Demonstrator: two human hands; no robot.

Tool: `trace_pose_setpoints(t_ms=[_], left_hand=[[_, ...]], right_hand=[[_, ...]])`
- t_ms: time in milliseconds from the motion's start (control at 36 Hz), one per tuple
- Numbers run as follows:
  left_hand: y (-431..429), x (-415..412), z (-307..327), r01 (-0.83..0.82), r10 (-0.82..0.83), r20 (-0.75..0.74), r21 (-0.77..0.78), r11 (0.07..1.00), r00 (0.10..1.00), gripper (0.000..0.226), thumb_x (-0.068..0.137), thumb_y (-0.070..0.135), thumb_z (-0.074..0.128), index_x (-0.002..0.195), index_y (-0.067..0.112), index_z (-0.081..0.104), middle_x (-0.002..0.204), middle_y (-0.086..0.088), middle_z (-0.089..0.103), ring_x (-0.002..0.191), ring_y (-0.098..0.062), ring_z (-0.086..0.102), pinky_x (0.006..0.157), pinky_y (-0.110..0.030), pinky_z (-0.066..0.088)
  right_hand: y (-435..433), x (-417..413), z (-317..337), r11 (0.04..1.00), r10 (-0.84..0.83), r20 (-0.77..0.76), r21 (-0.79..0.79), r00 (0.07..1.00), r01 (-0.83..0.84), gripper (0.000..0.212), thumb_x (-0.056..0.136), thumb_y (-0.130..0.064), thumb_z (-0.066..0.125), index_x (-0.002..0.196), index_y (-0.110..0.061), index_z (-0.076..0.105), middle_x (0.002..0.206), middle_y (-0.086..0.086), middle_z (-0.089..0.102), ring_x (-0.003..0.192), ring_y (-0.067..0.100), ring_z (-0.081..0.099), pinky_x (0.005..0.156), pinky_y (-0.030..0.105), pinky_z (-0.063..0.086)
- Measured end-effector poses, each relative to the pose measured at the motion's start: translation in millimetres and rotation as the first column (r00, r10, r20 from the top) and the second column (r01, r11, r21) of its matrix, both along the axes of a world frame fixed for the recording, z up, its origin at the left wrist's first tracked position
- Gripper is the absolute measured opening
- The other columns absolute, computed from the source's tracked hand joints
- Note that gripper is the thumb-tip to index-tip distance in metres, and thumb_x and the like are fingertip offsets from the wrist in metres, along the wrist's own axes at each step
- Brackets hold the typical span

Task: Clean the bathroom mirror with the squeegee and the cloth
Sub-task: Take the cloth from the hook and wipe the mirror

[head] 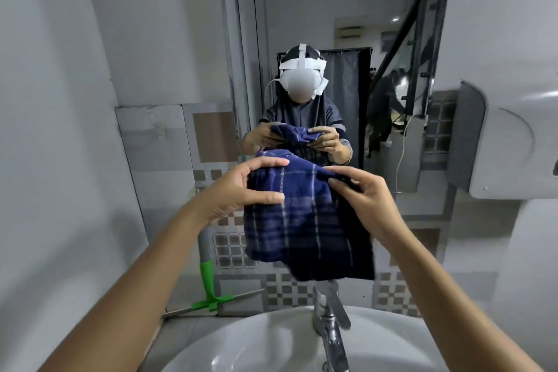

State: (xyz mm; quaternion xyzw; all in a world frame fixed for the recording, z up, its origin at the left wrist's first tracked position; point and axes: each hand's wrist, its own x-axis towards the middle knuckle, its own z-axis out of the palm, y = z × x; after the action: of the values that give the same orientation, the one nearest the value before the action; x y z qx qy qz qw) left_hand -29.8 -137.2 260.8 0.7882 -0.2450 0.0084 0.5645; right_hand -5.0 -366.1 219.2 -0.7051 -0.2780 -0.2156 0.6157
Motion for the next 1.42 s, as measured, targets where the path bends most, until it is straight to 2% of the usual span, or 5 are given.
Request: trace_pose_setpoints(t_ms=[167, 889, 1028, 1139, 1417], left_hand=[[10, 17, -2, -0.09, 0.073, 0.076, 0.252, 0.964, 0.994, 0.065, 0.066, 0.033, 0.08, 0.12, 0.05, 0.048, 0.126, 0.019, 0.048, 0.117, -0.005, 0.05, 0.102, -0.037, 0.043], [-21, 92, 281, -0.225, 0.346, 0.607, -0.268, 0.937, 0.715, 0.046, 0.073, 0.005, 0.074, 0.116, 0.016, 0.06, 0.107, 0.0, 0.063, 0.097, -0.013, 0.06, 0.09, -0.028, 0.049], [-27, 106, 318, -0.29, 0.412, 0.633, -0.293, 0.911, 0.656, 0.037, 0.07, 0.009, 0.077, 0.105, 0.011, 0.065, 0.105, -0.005, 0.066, 0.099, -0.022, 0.061, 0.09, -0.036, 0.051], [-33, 111, 329, -0.292, 0.375, 0.686, -0.24, 0.926, 0.624, 0.026, 0.072, 0.003, 0.072, 0.094, 0.014, 0.063, 0.098, -0.006, 0.065, 0.095, -0.021, 0.06, 0.09, -0.04, 0.051], [-15, 132, 321, -0.311, 0.303, 0.694, -0.119, 0.943, 0.653, 0.058, 0.071, 0.005, 0.075, 0.124, 0.015, 0.055, 0.123, -0.002, 0.059, 0.115, -0.015, 0.052, 0.104, -0.032, 0.039]], right_hand=[[0, 14, 22, 0.998, -0.032, -0.011, -0.049, 0.999, 0.031, 0.019, 0.089, -0.008, 0.059, 0.099, -0.019, 0.071, 0.096, -0.006, 0.072, 0.091, 0.005, 0.065, 0.084, 0.017, 0.048], [11, 72, 297, 0.902, -0.415, 0.47, 0.098, 0.779, 0.421, 0.02, 0.093, -0.02, 0.055, 0.109, -0.023, 0.067, 0.094, -0.012, 0.066, 0.09, 0.007, 0.063, 0.067, 0.002, 0.045], [18, 68, 321, 0.791, -0.595, 0.421, 0.152, 0.685, 0.593, 0.041, 0.094, -0.031, 0.051, 0.134, -0.021, 0.047, 0.116, 0.006, 0.065, 0.096, 0.025, 0.065, 0.074, 0.024, 0.048], [50, 58, 308, 0.762, -0.624, 0.556, 0.274, 0.549, 0.587, 0.041, 0.097, -0.022, 0.044, 0.138, -0.016, 0.042, 0.138, 0.002, 0.051, 0.126, 0.017, 0.048, 0.098, 0.02, 0.031], [96, 130, 272, 0.863, -0.436, 0.41, -0.062, 0.802, 0.501, 0.051, 0.101, -0.038, 0.02, 0.148, -0.033, 0.001, 0.159, -0.004, -0.008, 0.143, 0.009, -0.017, 0.115, 0.028, -0.01]])
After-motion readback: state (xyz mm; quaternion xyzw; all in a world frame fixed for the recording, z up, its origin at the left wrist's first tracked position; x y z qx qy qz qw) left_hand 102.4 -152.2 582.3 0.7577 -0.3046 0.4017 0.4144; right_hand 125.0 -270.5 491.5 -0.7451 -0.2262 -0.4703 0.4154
